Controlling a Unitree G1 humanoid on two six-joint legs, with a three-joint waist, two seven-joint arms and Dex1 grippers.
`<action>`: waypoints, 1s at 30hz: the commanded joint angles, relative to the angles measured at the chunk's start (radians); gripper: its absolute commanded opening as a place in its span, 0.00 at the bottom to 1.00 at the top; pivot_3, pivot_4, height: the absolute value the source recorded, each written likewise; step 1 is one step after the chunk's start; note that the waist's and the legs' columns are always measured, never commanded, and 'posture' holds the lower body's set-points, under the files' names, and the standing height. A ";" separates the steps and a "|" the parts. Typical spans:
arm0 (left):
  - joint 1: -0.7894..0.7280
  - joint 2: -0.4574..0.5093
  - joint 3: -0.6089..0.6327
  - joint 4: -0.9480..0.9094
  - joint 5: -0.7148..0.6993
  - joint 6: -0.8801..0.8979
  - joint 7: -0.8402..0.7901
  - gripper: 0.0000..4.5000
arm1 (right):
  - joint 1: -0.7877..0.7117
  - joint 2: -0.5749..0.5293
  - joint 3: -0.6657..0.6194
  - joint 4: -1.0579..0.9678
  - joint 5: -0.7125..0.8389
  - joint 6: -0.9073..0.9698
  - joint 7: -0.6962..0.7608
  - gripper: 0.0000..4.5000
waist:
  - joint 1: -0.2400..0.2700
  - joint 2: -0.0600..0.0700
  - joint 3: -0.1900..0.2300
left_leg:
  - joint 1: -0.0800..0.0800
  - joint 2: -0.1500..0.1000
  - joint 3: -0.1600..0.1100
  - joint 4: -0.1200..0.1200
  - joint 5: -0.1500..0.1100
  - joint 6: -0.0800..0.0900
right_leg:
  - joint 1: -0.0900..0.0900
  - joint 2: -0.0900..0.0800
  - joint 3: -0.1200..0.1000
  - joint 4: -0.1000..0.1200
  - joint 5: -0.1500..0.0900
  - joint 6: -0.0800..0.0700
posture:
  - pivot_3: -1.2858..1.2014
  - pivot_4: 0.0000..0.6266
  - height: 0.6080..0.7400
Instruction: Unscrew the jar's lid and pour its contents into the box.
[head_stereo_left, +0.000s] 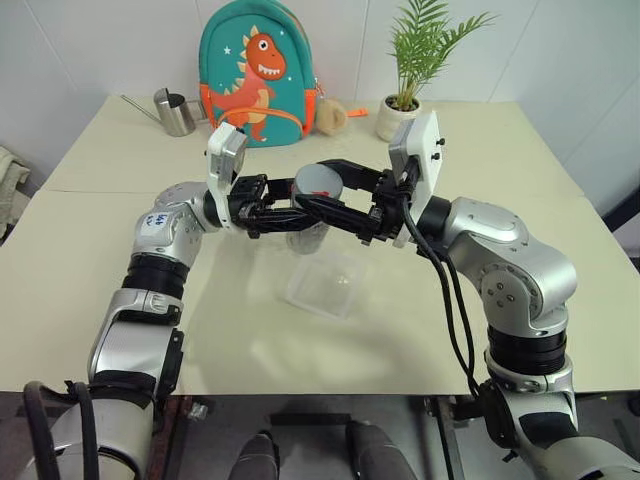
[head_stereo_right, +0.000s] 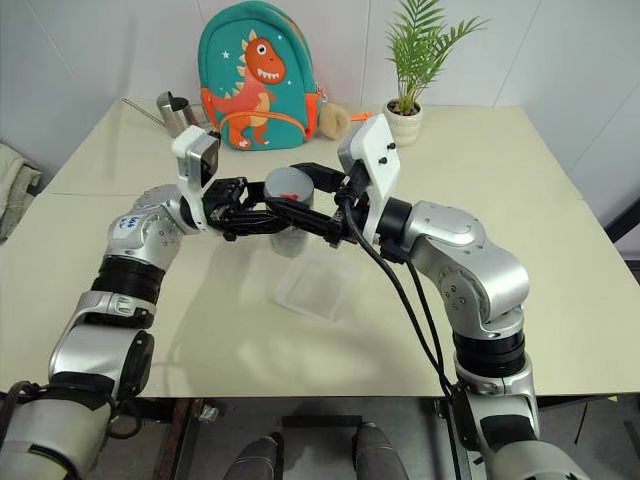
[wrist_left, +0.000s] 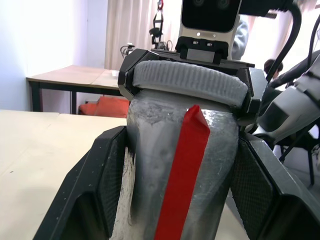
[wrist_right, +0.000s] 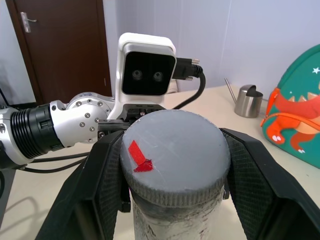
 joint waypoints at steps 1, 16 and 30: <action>0.014 0.001 -0.023 0.041 0.014 0.062 -0.110 0.59 | -0.078 0.060 0.063 -0.117 0.159 -0.064 0.150 0.57 | 0.000 0.000 0.000 | 0.000 0.000 0.000 0.000 0.000 0.000 | 0.000 0.000 0.000 0.000 0.000 0.000 | 0.52 0.24 1.00; 0.025 0.027 -0.141 0.040 0.106 -0.177 -0.110 0.46 | -0.071 -0.002 0.111 -0.108 0.086 -0.077 0.175 0.57 | -0.001 0.001 0.000 | 0.001 0.000 0.000 -0.001 0.001 -0.001 | 0.000 0.000 0.000 0.001 0.000 0.000 | 0.52 0.24 1.00; 0.009 0.023 -0.126 0.041 0.078 -0.186 -0.110 0.44 | -0.054 -0.007 0.114 -0.117 0.084 -0.060 0.144 0.57 | -0.001 0.001 0.001 | 0.001 0.000 0.000 0.000 0.001 -0.001 | 0.000 0.001 0.001 0.001 0.000 0.000 | 0.52 0.24 1.00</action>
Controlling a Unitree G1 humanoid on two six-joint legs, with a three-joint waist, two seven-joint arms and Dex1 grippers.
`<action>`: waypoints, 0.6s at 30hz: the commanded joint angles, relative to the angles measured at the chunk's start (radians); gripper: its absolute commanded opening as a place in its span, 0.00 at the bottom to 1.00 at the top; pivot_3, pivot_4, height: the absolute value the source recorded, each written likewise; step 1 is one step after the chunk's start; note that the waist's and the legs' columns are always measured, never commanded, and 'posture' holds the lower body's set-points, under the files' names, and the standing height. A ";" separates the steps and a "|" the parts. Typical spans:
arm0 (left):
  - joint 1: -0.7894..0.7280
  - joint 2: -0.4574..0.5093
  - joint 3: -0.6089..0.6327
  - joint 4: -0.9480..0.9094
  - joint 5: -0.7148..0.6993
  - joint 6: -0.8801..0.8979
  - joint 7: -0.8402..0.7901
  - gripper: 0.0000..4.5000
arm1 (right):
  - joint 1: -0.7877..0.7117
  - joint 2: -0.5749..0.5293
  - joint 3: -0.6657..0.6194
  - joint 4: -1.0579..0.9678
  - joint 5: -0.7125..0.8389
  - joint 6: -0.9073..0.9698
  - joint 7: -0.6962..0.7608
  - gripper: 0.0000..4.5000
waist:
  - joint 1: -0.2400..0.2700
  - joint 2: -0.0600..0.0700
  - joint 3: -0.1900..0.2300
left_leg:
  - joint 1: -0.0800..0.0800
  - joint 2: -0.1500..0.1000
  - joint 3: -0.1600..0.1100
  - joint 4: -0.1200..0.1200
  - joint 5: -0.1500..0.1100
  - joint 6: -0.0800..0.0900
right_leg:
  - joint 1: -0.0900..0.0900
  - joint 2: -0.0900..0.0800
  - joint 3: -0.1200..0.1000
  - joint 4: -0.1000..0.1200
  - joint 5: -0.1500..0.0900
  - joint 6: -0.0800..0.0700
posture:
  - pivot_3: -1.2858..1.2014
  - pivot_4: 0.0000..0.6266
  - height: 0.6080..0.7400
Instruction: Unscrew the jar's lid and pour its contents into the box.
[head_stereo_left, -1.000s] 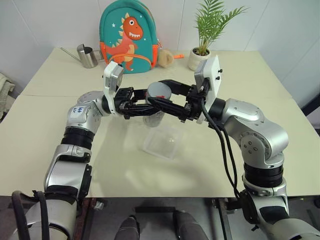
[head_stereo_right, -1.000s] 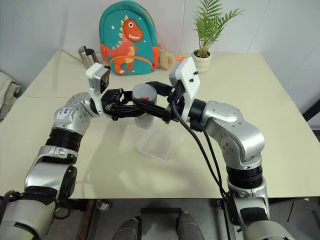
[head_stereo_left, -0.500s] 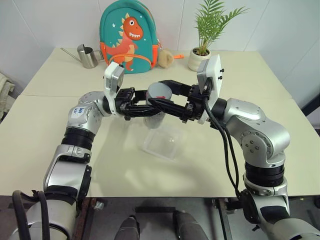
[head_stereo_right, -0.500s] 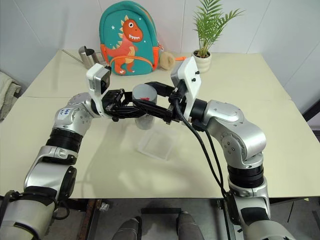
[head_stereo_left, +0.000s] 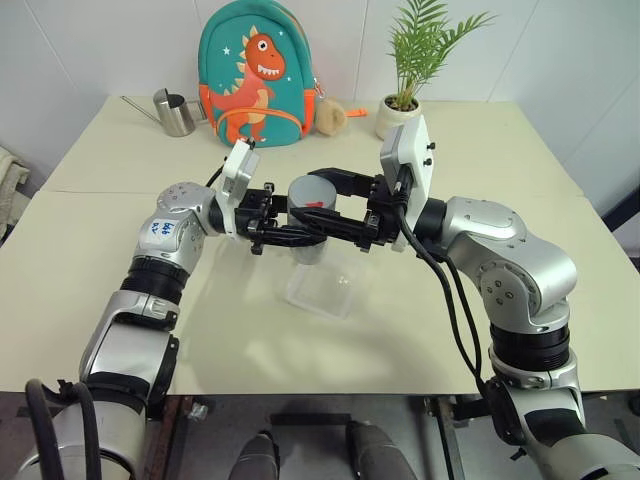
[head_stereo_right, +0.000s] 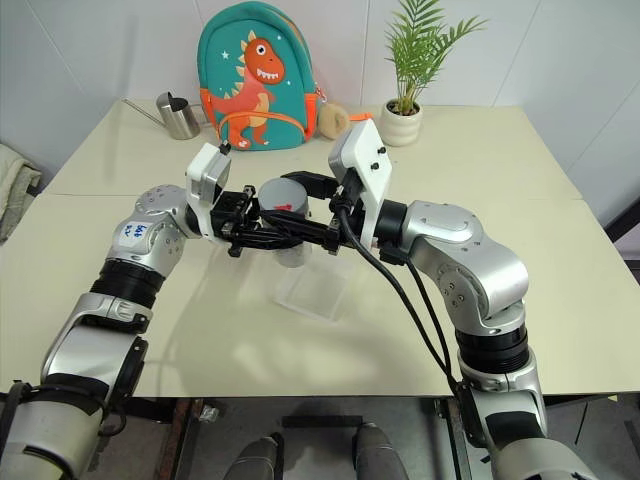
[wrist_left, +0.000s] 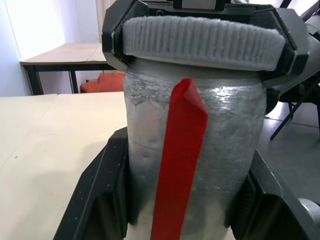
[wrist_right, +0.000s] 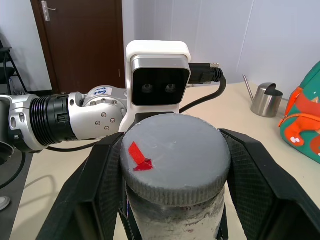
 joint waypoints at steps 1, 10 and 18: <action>-0.009 -0.012 -0.004 0.050 0.045 0.014 -0.110 0.44 | -0.037 0.031 0.069 -0.137 0.089 -0.042 0.083 0.57 | 0.000 0.000 0.000 | 0.000 0.000 0.000 0.000 0.000 0.000 | 0.000 0.000 0.000 0.000 0.000 0.000 | 0.52 0.24 1.00; -0.031 -0.012 0.008 0.065 0.045 -0.001 -0.110 0.44 | -0.025 0.008 0.072 -0.144 0.085 -0.035 0.085 0.57 | 0.000 0.000 0.000 | 0.000 0.000 0.000 0.000 0.000 0.000 | 0.000 0.000 0.000 0.000 0.000 0.000 | 0.52 0.24 1.00; -0.027 -0.013 0.016 0.036 0.026 0.016 -0.110 0.44 | -0.021 0.004 0.072 -0.148 0.086 -0.039 0.073 1.00 | 0.000 0.000 0.000 | 0.000 0.000 0.000 0.000 0.000 0.000 | 0.000 0.000 0.000 0.000 0.000 0.000 | 0.52 0.24 1.00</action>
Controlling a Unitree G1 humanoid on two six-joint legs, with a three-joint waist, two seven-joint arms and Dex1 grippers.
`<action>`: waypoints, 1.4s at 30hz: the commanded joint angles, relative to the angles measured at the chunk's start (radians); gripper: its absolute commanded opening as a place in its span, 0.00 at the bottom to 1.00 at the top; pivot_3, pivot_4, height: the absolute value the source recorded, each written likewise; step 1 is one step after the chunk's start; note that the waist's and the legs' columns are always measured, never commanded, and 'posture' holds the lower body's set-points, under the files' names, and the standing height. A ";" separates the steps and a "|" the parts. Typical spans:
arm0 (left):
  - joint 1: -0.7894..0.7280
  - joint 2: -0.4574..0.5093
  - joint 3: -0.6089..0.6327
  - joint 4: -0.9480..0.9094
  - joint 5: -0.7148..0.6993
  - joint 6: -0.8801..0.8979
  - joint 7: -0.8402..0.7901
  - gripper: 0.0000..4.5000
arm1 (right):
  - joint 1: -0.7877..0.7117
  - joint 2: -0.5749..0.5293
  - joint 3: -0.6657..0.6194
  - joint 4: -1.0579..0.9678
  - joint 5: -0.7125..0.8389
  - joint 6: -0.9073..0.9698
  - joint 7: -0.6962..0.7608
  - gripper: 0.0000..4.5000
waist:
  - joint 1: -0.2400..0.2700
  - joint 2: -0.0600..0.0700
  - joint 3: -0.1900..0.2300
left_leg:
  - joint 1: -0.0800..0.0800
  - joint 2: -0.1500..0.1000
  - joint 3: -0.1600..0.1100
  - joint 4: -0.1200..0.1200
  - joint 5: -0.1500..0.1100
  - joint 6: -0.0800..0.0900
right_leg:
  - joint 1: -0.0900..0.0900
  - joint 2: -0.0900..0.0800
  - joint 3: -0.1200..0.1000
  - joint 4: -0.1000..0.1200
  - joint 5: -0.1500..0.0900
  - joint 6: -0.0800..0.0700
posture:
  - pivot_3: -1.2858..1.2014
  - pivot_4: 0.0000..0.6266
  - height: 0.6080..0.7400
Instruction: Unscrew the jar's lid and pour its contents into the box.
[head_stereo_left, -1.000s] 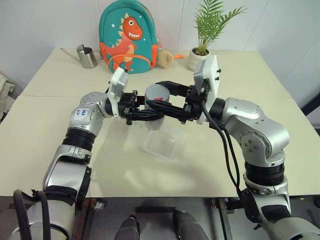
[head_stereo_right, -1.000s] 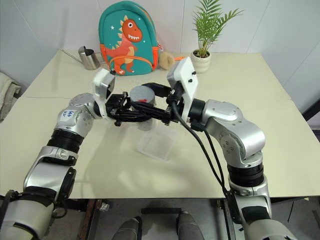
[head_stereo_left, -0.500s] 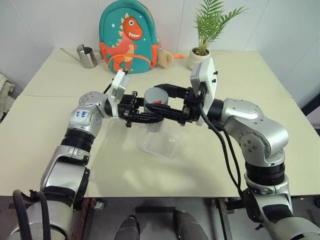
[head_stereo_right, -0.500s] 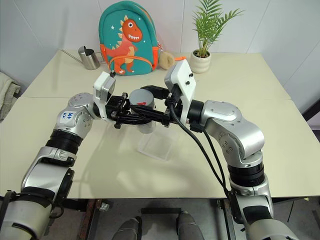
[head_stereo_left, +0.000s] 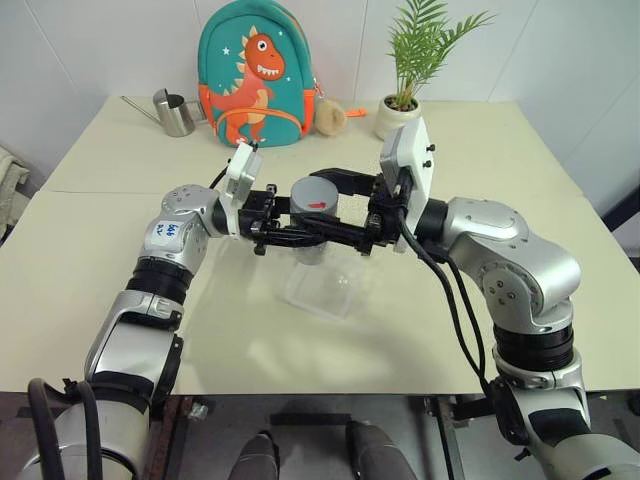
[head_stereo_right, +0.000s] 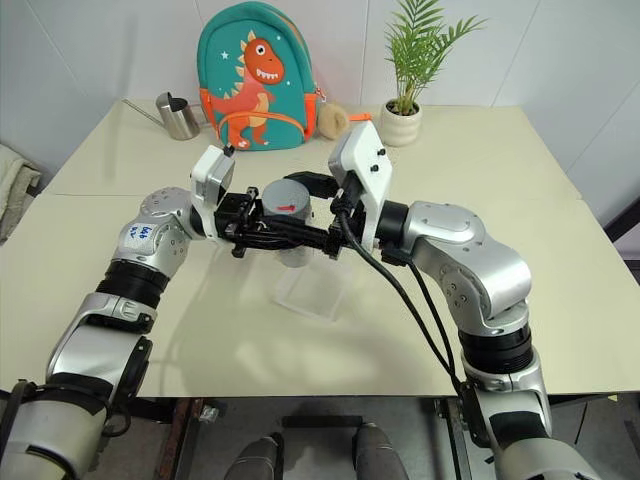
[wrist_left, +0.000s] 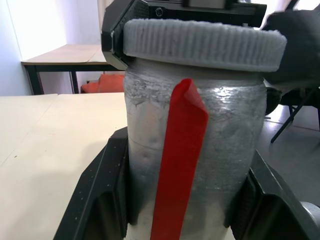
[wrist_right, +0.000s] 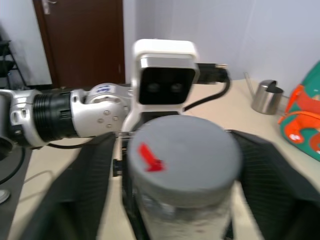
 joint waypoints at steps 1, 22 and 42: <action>-0.021 0.003 0.011 0.008 0.011 0.031 -0.110 0.44 | -0.025 0.028 0.045 -0.124 0.084 -0.040 0.066 1.00 | 0.000 0.000 0.000 | 0.000 0.000 0.000 0.000 0.000 0.000 | 0.000 0.000 0.000 0.000 0.000 0.000 | 0.52 0.24 1.00; 0.043 0.021 0.040 -0.110 -0.022 0.079 -0.110 0.44 | -0.054 0.029 0.016 -0.079 0.061 -0.047 0.027 1.00 | 0.000 0.000 0.000 | 0.000 0.000 0.000 0.000 0.000 0.000 | 0.000 0.000 0.000 0.000 0.000 0.000 | 0.52 0.24 1.00; 0.078 -0.015 0.093 -0.158 0.016 0.101 -0.085 0.44 | -0.084 0.030 0.052 0.011 0.000 -0.095 0.016 1.00 | 0.000 0.000 0.000 | 0.000 0.000 0.000 0.000 0.000 0.000 | 0.000 0.000 0.000 0.000 0.000 0.000 | 0.52 0.24 1.00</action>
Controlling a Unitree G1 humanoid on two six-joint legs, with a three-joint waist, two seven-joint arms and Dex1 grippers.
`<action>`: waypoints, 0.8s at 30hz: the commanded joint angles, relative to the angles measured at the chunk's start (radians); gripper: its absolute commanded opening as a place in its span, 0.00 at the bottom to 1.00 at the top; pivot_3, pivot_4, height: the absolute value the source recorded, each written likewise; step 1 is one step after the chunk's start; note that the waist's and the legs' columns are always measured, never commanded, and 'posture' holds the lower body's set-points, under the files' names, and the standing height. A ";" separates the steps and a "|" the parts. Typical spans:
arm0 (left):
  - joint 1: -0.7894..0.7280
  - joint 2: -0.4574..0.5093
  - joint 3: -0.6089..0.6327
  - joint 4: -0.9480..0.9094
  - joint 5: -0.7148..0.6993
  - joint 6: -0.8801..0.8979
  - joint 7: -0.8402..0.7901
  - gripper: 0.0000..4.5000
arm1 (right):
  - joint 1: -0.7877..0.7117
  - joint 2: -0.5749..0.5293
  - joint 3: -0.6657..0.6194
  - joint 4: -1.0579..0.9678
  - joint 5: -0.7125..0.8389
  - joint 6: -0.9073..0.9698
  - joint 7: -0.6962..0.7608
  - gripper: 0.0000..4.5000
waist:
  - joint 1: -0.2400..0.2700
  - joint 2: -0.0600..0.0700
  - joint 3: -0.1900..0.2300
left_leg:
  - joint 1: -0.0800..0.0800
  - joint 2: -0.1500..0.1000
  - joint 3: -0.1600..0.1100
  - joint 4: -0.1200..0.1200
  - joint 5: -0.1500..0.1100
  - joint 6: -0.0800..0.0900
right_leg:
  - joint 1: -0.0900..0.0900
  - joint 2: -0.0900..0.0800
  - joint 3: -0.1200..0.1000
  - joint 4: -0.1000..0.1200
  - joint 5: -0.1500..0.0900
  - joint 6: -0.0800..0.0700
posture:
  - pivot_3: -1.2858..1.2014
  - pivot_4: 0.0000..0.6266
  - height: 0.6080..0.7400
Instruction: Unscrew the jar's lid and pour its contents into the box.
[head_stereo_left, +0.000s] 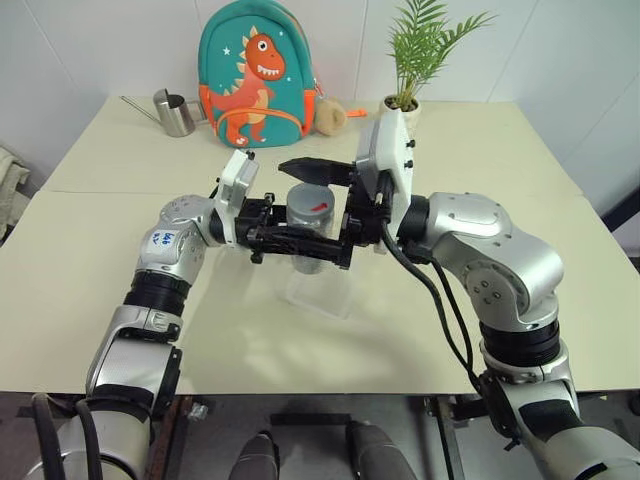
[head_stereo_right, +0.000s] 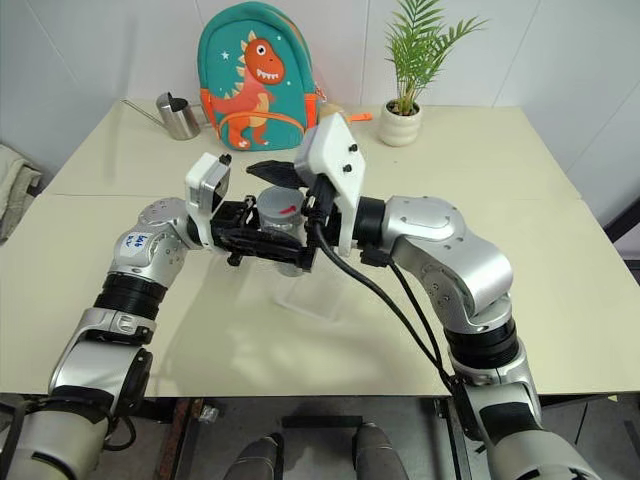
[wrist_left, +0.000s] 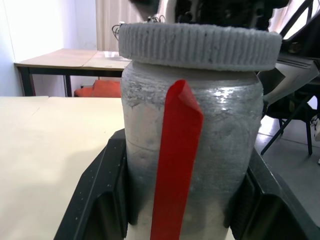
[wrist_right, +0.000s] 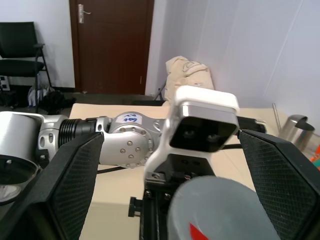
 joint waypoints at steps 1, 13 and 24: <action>-0.004 -0.004 0.023 -0.029 0.006 -0.005 -0.086 0.44 | -0.025 0.004 -0.001 0.006 -0.001 -0.026 0.004 1.00 | 0.000 0.000 0.000 | 0.000 0.000 0.000 0.000 0.000 0.000 | 0.000 0.000 0.000 0.000 0.000 0.000 | 0.52 0.24 1.00; 0.012 -0.020 0.045 -0.050 0.017 -0.051 -0.086 0.44 | -0.070 0.012 0.005 0.114 -0.035 -0.061 0.006 1.00 | -0.001 0.000 0.000 | 0.000 0.000 0.000 0.000 0.000 0.000 | 0.000 0.000 0.000 0.000 0.000 0.000 | 0.52 0.24 1.00; 0.022 -0.022 0.041 -0.046 0.028 -0.086 -0.101 0.44 | -0.103 -0.002 -0.001 0.161 -0.029 -0.016 0.006 1.00 | -0.001 0.000 0.000 | 0.000 0.000 0.000 0.000 0.000 0.000 | 0.000 0.000 0.000 0.000 0.000 0.000 | 0.52 0.24 1.00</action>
